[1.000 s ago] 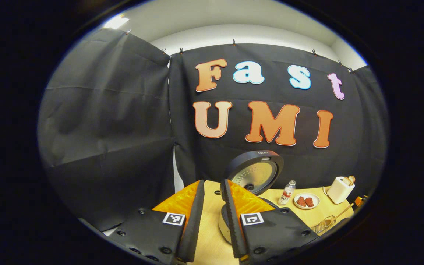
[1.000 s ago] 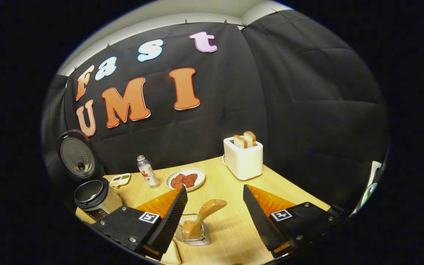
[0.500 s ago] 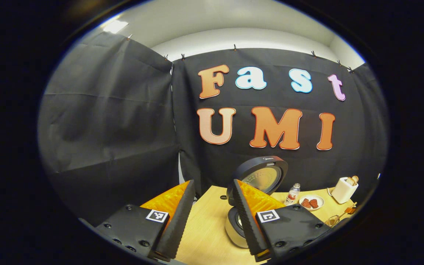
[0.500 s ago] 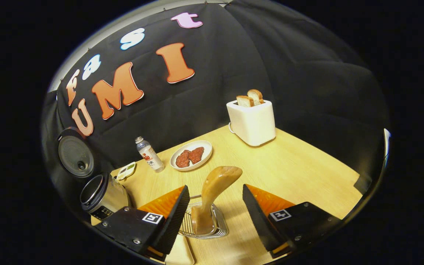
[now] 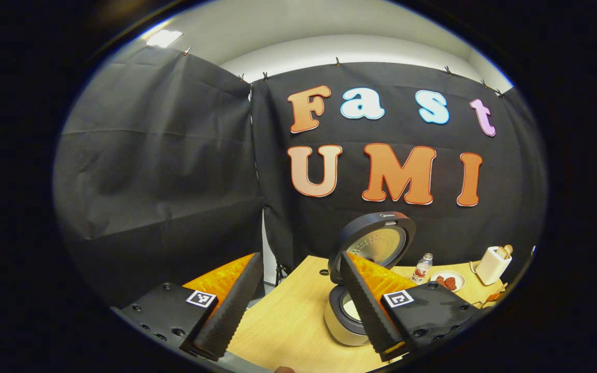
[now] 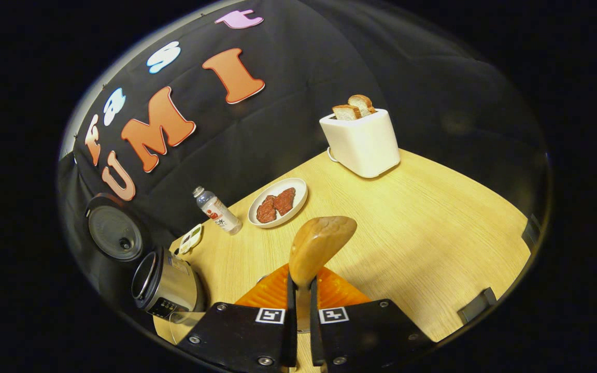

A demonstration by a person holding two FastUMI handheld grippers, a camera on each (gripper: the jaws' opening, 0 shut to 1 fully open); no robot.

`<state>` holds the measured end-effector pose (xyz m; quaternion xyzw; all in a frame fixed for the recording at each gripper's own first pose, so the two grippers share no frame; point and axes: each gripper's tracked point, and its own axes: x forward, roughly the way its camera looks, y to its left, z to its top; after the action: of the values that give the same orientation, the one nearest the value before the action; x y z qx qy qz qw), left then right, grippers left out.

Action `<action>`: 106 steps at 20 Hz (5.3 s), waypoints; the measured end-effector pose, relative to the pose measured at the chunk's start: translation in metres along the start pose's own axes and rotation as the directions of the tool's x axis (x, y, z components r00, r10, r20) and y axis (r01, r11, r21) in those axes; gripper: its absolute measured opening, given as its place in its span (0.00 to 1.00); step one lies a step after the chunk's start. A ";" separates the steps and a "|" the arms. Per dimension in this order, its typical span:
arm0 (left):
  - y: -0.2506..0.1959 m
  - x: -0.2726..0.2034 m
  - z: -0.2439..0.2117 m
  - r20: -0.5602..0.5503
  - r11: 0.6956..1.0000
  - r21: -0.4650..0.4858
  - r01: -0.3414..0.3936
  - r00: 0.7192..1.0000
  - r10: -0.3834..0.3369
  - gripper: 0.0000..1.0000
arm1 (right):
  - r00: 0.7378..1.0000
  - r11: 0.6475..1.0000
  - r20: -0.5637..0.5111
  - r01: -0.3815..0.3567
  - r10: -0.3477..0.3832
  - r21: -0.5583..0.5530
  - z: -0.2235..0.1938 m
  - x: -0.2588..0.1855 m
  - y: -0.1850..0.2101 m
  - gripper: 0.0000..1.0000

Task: Close the left gripper, press the button to open the rice cooker; take a wooden spoon from the chopstick holder with the right hand, scoop a spoonful of rice and pour it into the rice cooker, then put the wooden spoon back into the chopstick holder.

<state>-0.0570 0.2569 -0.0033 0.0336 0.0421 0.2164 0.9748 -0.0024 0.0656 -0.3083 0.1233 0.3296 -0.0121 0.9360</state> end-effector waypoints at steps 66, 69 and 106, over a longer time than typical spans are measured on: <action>0.033 0.041 -0.016 -0.052 0.975 0.011 0.224 0.973 -0.223 1.00 | 0.995 0.789 0.028 -0.093 0.096 0.607 -0.085 -0.093 0.114 0.00; 0.034 0.041 -0.015 -0.044 0.975 0.014 0.220 0.975 -0.219 1.00 | 0.995 0.781 0.043 -0.097 0.089 0.617 -0.069 -0.107 0.110 0.00; 0.103 0.046 -0.030 -0.060 0.992 -0.002 0.127 0.990 -0.126 1.00 | 0.954 0.936 0.102 -0.298 0.283 0.188 0.063 -0.068 0.360 0.00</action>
<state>-0.0617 0.3704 -0.0276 0.0253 0.0737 0.1550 0.9848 0.0204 0.3952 -0.1389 0.2639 0.2703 0.0887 0.9216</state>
